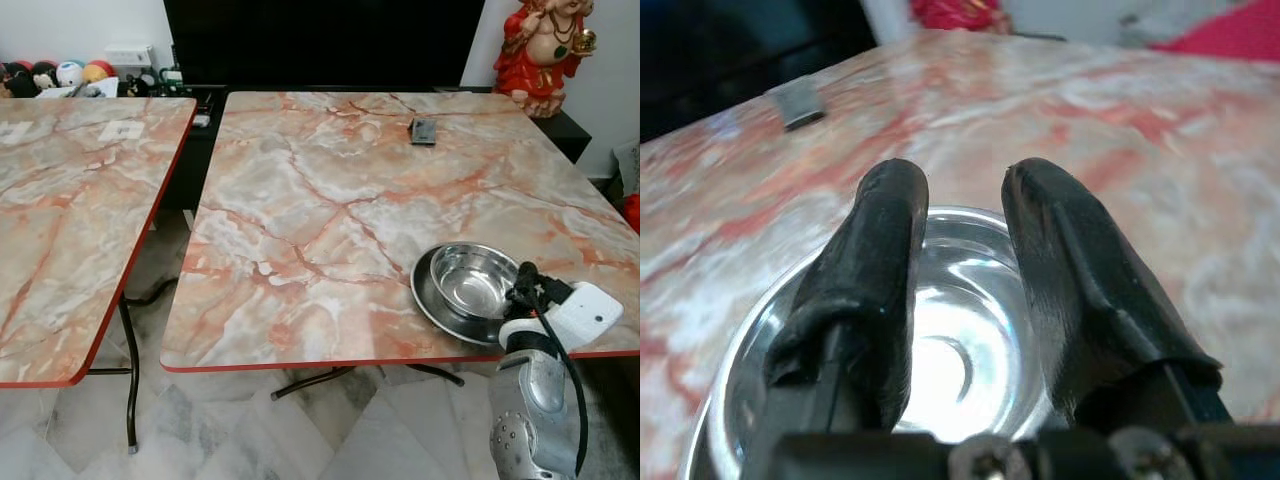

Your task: Setting the table

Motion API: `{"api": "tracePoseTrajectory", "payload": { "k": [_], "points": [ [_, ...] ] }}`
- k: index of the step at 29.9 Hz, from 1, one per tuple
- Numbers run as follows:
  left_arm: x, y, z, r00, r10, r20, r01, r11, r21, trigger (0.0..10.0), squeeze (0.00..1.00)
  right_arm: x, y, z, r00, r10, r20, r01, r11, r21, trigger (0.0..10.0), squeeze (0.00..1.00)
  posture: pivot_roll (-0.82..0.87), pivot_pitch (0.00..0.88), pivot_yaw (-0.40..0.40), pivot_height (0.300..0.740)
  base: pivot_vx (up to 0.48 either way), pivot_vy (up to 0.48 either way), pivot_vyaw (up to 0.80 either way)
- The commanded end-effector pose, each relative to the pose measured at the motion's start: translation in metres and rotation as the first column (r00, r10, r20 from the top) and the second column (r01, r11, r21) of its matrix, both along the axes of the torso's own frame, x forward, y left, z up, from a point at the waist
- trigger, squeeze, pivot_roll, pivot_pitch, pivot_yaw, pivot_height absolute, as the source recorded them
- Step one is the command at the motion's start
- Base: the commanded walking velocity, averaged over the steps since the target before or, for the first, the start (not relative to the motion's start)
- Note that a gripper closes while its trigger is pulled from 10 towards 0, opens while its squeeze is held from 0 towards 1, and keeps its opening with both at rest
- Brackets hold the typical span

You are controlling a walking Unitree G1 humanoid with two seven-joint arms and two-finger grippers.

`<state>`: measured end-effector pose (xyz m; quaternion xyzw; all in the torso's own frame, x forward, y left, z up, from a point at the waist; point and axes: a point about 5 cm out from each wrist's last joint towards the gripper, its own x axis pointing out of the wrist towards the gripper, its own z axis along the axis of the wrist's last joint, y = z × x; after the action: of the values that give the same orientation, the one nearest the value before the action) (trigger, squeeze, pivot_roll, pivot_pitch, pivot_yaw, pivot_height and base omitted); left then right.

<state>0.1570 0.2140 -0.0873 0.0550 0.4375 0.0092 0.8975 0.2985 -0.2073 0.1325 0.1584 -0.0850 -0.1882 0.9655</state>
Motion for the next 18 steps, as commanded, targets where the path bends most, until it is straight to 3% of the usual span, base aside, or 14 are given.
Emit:
{"api": "tracePoseTrajectory", "payload": {
  "k": [1, 7, 11, 18],
  "points": [
    [-0.010, -0.001, -0.005, 0.999, -0.007, -0.037, 0.007, 1.000, 0.006, 10.0, 0.00, -0.001, -0.002, 0.007, 0.999, 0.031, 0.012, -0.030, 0.997, -0.068, 10.0, 0.00, -0.05, 0.033, -0.029, 0.740, 0.000, 0.000, 0.00],
    [-0.011, -0.002, -0.005, 0.999, -0.007, -0.032, 0.007, 1.000, 0.002, 10.0, 0.00, 0.004, 0.011, 0.016, 0.990, 0.135, 0.030, -0.129, 0.980, -0.149, 10.0, 0.00, -0.05, 0.021, -0.032, 0.740, 0.000, 0.000, 0.00],
    [-0.011, -0.003, -0.005, 0.999, -0.008, -0.031, 0.008, 1.000, 0.001, 10.0, 0.00, 0.003, 0.024, 0.006, 0.986, 0.170, -0.006, -0.168, 0.970, -0.177, 10.0, 0.00, -0.05, 0.012, -0.032, 0.740, 0.000, 0.000, 0.00],
    [-0.010, -0.003, -0.005, 1.000, 0.011, -0.025, -0.011, 1.000, -0.004, 10.0, 0.00, -0.002, 0.026, -0.003, 0.978, 0.203, -0.055, -0.211, 0.941, -0.266, 10.0, 0.00, -0.04, 0.018, -0.032, 0.740, 0.000, 0.000, 0.00]
  ]
}}
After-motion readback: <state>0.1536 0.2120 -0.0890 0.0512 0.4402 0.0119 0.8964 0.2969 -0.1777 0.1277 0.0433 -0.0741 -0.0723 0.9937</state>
